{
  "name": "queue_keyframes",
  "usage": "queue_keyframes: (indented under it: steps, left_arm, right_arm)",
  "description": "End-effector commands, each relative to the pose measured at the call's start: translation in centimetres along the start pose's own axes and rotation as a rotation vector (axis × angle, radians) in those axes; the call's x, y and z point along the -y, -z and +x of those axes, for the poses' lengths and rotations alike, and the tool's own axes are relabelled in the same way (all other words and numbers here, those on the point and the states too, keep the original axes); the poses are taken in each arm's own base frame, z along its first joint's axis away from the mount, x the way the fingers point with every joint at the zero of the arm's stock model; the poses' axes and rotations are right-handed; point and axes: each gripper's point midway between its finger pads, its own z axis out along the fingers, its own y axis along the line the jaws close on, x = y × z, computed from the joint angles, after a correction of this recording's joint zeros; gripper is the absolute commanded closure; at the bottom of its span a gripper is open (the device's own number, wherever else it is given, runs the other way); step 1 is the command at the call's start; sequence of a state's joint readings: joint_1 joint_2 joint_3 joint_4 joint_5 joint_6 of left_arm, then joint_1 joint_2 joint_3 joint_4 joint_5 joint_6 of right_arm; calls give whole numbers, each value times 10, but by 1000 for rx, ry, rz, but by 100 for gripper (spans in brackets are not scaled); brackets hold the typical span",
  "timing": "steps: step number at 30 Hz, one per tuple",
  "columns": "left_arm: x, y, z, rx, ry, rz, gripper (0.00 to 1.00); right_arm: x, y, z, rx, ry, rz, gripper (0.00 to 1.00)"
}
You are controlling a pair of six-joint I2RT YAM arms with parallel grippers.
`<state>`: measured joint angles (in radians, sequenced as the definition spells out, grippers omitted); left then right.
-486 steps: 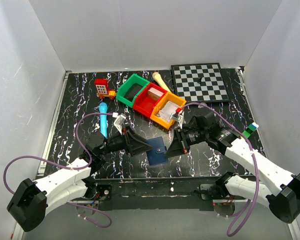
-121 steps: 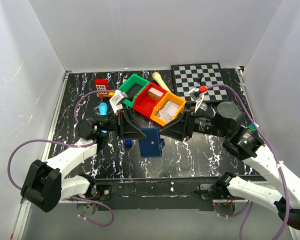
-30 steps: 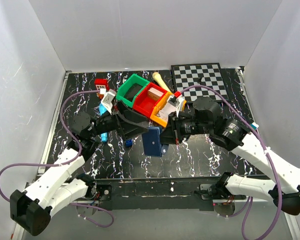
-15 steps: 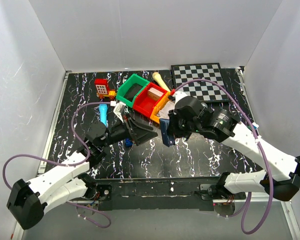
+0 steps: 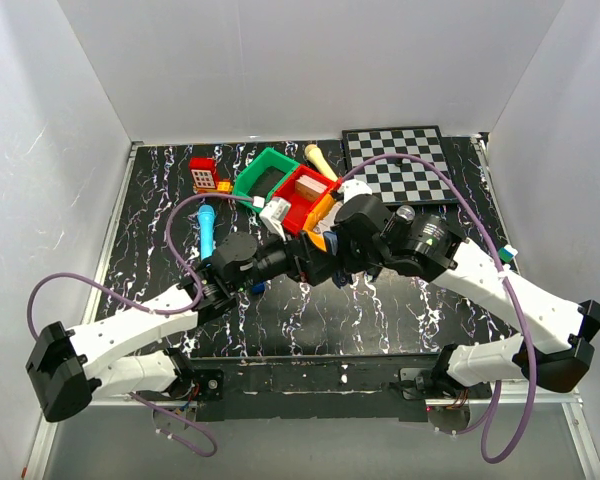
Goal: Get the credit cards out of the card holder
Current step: Open the card holder at the center of the board.
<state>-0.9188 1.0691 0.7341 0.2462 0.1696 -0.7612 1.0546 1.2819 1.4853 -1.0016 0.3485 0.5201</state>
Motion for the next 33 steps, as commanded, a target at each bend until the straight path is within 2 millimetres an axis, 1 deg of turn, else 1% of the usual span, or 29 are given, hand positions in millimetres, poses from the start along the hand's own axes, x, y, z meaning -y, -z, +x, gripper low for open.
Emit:
queue_keyframes:
  steps: [1, 2, 5, 6, 8, 10, 12, 15, 18, 21, 22, 23, 24, 26, 27, 32, 33]
  left_arm:
    - [-20, -6, -5, 18, -42, -152, 8]
    - [-25, -5, -6, 31, -40, -182, 12]
    - [-32, 2, -8, 51, -43, -218, 24]
    - [-33, 4, -9, 56, -44, -224, 26]
    - [-34, 7, -9, 59, -49, -235, 36]
    - [-36, 9, -10, 59, -54, -247, 42]
    - [-37, 12, -11, 60, -54, -262, 53]
    - [-38, 15, -13, 64, -55, -278, 65]
    - [-37, 18, -15, 74, -51, -275, 65]
    - [-39, 18, -10, 61, -42, -275, 64]
    - [-37, 18, -9, 56, -37, -268, 65]
    - [-37, 17, -7, 48, -35, -265, 69]
    - [-37, 17, -6, 45, -32, -262, 76]
    - [-37, 18, -5, 44, -30, -259, 95]
    - [-36, 19, -6, 47, -30, -256, 100]
    - [-34, 23, -7, 56, -27, -246, 100]
    - [-34, 24, -6, 55, -24, -247, 100]
  right_arm:
    - [-12, 11, -19, 62, -37, -47, 99]
    - [-12, 12, -19, 64, -40, -52, 99]
    - [-11, 15, -19, 71, -42, -53, 99]
    - [-11, 15, -18, 70, -41, -56, 99]
    - [-11, 17, -18, 72, -43, -60, 99]
    - [-12, 18, -18, 73, -48, -69, 99]
    - [-14, 18, -15, 65, -47, -81, 99]
    - [-16, 20, -14, 66, -49, -99, 99]
    - [-18, 22, -13, 76, -48, -122, 99]
    - [-22, 23, -14, 83, -49, -151, 99]
    - [-24, 23, -14, 81, -46, -161, 99]
    - [-26, 24, -13, 81, -45, -176, 99]
    - [-28, 25, -13, 81, -46, -187, 99]
    - [-31, 26, -12, 77, -48, -211, 98]
    - [-32, 27, -12, 81, -47, -219, 93]
    - [-33, 33, -12, 92, -55, -242, 68]
    - [-33, 34, -13, 94, -62, -249, 65]
